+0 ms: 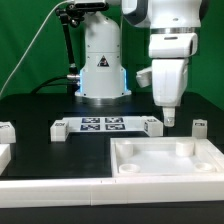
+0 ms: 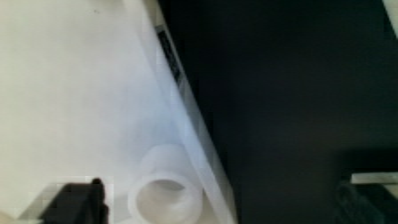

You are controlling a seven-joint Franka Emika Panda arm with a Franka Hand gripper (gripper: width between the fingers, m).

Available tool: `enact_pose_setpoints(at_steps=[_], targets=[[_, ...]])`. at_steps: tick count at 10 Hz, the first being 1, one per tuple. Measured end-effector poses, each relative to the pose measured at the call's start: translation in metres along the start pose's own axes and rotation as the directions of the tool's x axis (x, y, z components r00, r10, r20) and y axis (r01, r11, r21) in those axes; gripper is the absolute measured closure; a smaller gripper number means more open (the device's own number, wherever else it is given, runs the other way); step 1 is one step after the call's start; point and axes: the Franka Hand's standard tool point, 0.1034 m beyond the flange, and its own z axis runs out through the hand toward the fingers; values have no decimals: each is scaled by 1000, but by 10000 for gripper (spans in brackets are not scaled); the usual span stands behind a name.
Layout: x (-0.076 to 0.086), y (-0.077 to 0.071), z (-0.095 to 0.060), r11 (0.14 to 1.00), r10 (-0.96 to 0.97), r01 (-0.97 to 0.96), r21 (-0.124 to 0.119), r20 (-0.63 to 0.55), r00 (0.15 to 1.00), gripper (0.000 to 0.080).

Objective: Assemble one leg

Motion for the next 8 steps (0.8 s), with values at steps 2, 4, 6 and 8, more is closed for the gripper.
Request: enact_pose_setpoints(at_steps=[2,4,6,8], targets=[[-4,-9,5,949,314,-314,16,-23,949,151],[-1,-24,8,819,574,-573,36,-23,819,151],[3,-30,10,655,755,-754,56,-8,655,151],[9,-37,11,509,860,-858,69,-3,510,151]])
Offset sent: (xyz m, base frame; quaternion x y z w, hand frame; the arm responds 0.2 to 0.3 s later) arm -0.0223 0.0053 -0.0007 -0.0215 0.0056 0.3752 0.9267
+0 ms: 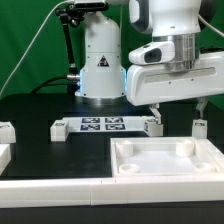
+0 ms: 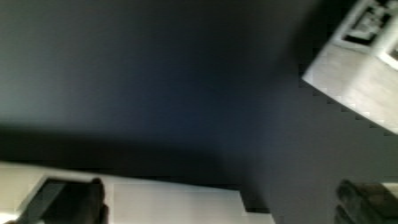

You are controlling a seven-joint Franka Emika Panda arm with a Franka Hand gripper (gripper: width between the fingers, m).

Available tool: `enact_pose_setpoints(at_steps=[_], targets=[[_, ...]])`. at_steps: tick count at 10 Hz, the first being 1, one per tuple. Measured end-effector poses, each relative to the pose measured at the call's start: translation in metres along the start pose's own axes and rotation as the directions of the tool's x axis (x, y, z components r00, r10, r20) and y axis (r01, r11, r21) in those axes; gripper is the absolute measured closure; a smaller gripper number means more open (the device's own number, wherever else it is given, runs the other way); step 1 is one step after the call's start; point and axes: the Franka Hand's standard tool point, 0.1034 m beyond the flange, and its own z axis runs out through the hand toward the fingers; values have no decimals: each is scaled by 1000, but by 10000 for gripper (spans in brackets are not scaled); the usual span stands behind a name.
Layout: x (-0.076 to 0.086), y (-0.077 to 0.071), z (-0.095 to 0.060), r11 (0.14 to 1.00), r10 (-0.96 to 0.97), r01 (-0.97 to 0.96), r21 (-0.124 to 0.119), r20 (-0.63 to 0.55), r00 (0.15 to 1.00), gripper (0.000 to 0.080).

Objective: Assemble one leg

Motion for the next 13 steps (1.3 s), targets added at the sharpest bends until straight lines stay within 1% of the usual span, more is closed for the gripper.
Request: enact_pose_setpoints(at_steps=[3,4,5,7,8,9,11,12,13], targets=[[-1,-3,0,970,242,-242,15,6,970,151],[-2,-8,1,934,356,-356,22,12,934,151],[-4,-16,1,917,398,-399,22,15,917,151],[-7,-27,1,837,546,-547,29,27,837,151],[-8,-29,2,846,532,-533,31,25,846,151],[-7,-28,2,848,529,-530,31,25,848,151],[-8,-27,2,863,504,-505,22,41,863,151],[-11,-25,3,892,449,-452,4,102,888,151],[-10,-23,4,900,429,-436,-3,179,885,151]])
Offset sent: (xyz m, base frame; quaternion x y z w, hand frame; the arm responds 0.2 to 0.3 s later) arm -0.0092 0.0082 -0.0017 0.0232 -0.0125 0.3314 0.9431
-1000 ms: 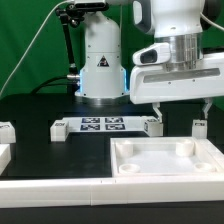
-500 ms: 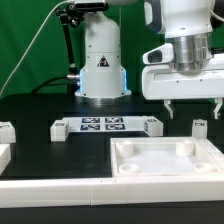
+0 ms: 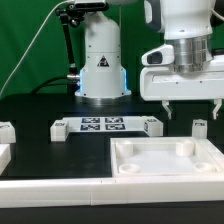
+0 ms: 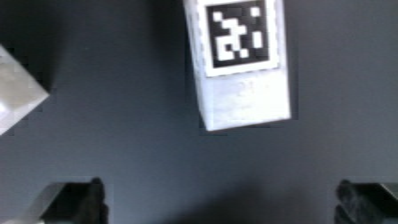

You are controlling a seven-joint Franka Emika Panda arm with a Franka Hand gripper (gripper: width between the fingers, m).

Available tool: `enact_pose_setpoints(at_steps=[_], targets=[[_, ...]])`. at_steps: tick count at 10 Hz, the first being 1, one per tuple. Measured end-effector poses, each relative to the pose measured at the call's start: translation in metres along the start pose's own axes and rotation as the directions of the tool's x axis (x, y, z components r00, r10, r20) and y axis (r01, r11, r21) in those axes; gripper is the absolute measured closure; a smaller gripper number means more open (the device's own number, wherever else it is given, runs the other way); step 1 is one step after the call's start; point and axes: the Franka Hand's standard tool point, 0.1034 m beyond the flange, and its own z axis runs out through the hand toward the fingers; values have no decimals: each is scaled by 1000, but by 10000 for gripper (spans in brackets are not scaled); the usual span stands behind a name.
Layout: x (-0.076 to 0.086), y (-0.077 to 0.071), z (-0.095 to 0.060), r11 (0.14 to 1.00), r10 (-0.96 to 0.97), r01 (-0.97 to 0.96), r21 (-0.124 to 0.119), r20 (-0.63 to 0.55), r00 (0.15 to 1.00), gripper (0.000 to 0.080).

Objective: Assemble one leg

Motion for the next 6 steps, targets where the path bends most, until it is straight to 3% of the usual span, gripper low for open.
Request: enact_pose_setpoints(at_steps=[2,4,6], targets=[[-1,-3,3,1000,-9,11,-20,112,994,151],[-2,1,5,999,4,12,-49,307,952,151],[-10,2,8,996,27,18,-85,501,865,151]])
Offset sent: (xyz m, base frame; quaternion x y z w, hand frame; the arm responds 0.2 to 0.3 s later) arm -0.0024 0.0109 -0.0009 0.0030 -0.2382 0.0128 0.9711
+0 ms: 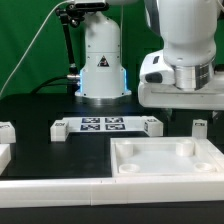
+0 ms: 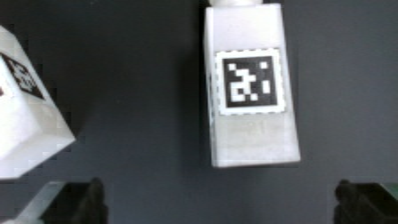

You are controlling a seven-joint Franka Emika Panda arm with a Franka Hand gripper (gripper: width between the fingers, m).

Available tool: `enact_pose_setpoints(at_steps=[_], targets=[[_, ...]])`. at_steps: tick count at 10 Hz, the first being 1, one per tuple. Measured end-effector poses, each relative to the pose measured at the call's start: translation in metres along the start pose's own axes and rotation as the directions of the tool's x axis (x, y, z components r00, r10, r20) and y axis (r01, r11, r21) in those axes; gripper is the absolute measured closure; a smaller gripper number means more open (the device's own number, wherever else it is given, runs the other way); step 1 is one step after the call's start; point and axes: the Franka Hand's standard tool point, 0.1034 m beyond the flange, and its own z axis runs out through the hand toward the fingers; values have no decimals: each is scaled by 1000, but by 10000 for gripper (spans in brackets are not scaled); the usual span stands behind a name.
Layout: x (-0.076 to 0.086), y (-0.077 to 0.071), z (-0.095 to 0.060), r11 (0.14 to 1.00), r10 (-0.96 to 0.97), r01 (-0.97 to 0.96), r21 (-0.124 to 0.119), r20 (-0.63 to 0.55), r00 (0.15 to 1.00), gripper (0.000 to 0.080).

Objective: Assemble one leg

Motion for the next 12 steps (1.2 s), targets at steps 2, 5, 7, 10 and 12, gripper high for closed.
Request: enact_pose_setpoints(at_steps=[2,5,7,10,12], targets=[[4,-2,5,1000,6,-4,-15,123,992,151],[9,-8,16,999,13,-4,-33,298,954,151],[9,-12,20,999,9,1,-34,284,959,151],[12,-15,28,999,5,5,-35,262,965,151],[14,-15,27,1000,0,8,-30,255,967,204]])
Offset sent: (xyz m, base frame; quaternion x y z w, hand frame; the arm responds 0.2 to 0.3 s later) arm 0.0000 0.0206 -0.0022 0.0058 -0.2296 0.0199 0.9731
